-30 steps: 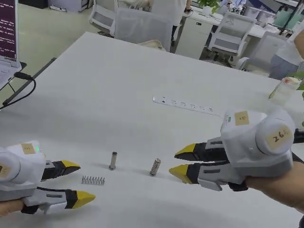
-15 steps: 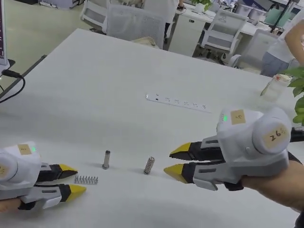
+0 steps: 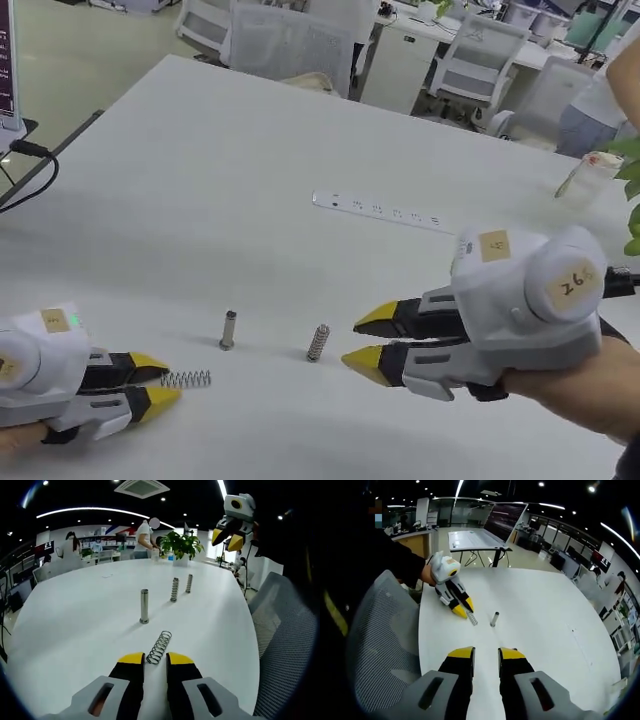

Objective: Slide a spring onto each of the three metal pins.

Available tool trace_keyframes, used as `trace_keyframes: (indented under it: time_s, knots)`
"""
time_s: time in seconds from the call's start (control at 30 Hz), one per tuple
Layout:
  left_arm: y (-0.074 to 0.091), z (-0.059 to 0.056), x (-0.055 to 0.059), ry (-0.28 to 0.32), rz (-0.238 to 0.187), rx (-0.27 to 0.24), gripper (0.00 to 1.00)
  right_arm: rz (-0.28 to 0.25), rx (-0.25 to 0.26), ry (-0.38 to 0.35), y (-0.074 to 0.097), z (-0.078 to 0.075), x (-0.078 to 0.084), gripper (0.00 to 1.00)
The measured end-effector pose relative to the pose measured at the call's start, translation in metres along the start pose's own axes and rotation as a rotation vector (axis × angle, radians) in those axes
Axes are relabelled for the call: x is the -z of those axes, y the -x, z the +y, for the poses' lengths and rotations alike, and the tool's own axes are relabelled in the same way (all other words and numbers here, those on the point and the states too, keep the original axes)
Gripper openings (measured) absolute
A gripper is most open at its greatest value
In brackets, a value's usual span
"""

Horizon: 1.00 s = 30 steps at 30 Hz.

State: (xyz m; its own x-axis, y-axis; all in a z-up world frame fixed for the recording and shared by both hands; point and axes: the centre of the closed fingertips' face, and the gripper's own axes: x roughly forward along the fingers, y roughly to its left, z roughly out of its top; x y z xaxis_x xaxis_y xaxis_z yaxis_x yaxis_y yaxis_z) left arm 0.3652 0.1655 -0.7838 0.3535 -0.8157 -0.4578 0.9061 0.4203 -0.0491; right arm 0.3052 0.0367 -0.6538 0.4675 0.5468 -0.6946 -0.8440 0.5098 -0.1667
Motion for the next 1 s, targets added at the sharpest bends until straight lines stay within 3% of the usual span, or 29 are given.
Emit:
trace_keyframes:
  time_s: [0.57, 0.83, 1.0]
  knots:
    - [0.006, -0.010, 0.002, -0.019, 0.002, -0.005, 0.03, -0.012, -0.022, 0.018, -0.004, 0.007, -0.006, 0.16]
    - [0.017, -0.024, -0.008, -0.019, -0.021, 0.018, 0.03, -0.024, -0.042, 0.032, -0.008, 0.011, -0.010, 0.16]
    - [0.026, -0.039, -0.023, -0.032, -0.055, 0.041, 0.03, -0.040, -0.069, 0.038, -0.011, 0.017, -0.015, 0.15]
